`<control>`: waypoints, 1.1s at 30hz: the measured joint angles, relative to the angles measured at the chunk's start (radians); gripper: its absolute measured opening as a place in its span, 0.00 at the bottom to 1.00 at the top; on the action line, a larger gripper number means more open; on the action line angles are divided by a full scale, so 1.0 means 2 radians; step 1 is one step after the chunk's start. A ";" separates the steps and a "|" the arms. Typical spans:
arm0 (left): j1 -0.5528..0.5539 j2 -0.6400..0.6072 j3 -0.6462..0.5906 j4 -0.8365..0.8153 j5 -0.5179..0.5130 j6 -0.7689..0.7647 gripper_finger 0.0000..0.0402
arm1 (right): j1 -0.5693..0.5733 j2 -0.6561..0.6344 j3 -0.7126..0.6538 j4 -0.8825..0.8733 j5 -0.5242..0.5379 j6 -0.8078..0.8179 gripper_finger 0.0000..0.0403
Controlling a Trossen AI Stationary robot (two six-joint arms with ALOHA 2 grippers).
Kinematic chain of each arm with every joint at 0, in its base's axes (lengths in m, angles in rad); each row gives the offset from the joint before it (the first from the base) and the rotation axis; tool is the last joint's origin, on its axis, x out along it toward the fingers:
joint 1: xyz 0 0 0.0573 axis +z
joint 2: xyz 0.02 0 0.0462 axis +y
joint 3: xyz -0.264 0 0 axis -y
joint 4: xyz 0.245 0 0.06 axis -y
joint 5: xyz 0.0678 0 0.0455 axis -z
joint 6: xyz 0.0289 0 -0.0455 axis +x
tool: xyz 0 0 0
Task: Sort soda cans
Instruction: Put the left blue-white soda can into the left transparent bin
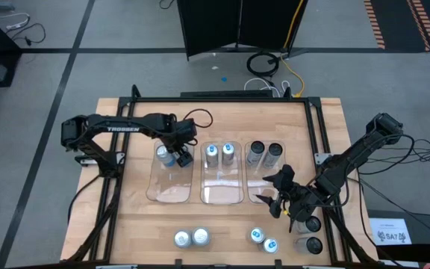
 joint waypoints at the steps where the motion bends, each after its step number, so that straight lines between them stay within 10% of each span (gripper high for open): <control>1: 0.000 0.000 0.004 -0.013 -0.012 -0.007 0.92 | 0.000 0.000 0.000 0.000 0.000 0.000 0.83; 22: -0.052 -0.014 0.126 -0.171 -0.085 -0.030 0.92 | 0.001 0.000 0.000 0.000 -0.001 0.001 0.83; 33: -0.246 -0.120 0.127 -0.181 -0.175 -0.235 0.92 | 0.001 0.000 0.000 0.001 -0.026 0.018 0.83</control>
